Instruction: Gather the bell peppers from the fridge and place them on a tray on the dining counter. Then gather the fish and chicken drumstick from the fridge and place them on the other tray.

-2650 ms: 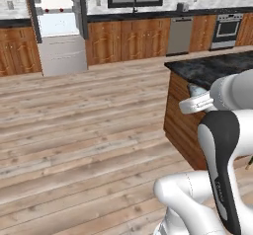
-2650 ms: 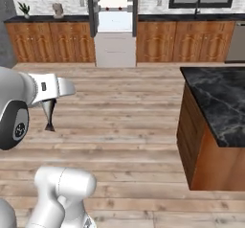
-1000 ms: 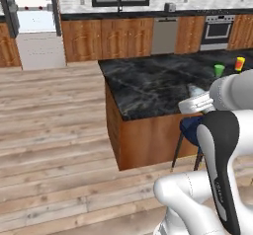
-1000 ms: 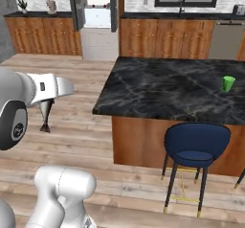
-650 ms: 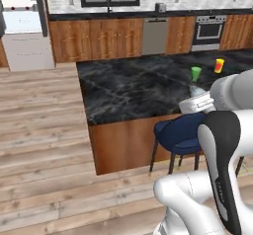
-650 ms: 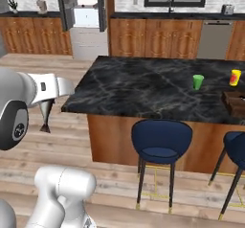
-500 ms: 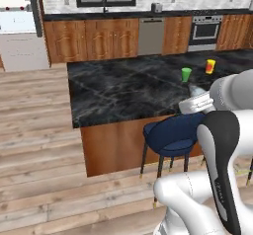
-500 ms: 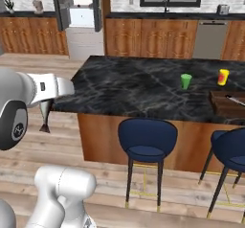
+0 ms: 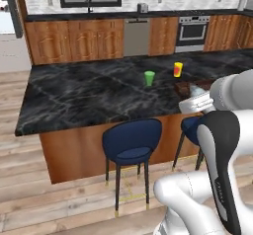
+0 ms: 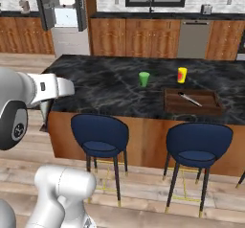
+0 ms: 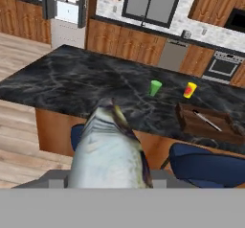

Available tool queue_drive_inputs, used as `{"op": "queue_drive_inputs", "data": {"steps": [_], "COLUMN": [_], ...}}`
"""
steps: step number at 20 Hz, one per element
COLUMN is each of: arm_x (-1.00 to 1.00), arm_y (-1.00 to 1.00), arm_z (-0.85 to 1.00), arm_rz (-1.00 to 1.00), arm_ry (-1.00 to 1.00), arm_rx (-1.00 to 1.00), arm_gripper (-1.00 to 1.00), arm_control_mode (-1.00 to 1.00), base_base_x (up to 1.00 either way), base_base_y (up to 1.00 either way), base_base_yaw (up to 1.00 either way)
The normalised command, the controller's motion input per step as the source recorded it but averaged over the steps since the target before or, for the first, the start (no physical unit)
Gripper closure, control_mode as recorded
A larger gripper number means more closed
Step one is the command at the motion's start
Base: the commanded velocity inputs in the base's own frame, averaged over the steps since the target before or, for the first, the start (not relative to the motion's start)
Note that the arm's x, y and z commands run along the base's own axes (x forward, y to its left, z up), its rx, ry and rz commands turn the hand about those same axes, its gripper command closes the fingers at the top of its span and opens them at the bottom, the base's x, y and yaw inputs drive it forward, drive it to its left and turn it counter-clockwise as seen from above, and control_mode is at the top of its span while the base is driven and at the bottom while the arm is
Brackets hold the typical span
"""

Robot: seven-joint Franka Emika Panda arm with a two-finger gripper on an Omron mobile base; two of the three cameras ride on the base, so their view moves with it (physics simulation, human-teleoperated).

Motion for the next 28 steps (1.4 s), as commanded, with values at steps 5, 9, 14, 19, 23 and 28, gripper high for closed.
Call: {"op": "queue_drive_inputs", "data": {"steps": [5,9,14,19,23,28], "arm_x": [0.00,0.00,0.00,0.00,0.00,0.00], "arm_y": [0.00,0.00,0.00,0.00,0.00,0.00], "arm_z": [0.00,0.00,0.00,0.00,0.00,0.00], "arm_rz": [0.00,0.00,0.00,0.00,0.00,0.00], "arm_ry": [0.00,0.00,0.00,0.00,0.00,0.00], "arm_rx": [0.00,0.00,0.00,0.00,0.00,0.00], "arm_gripper": [1.00,1.00,1.00,1.00,1.00,1.00], "arm_control_mode": [1.00,1.00,1.00,1.00,1.00,1.00], "base_base_x": [0.00,0.00,0.00,0.00,0.00,-0.01], "base_base_y": [-0.90,-0.83,-0.80,-0.77,-0.78,-0.73], "base_base_yaw": [0.00,0.00,0.00,0.00,0.00,0.00]}}
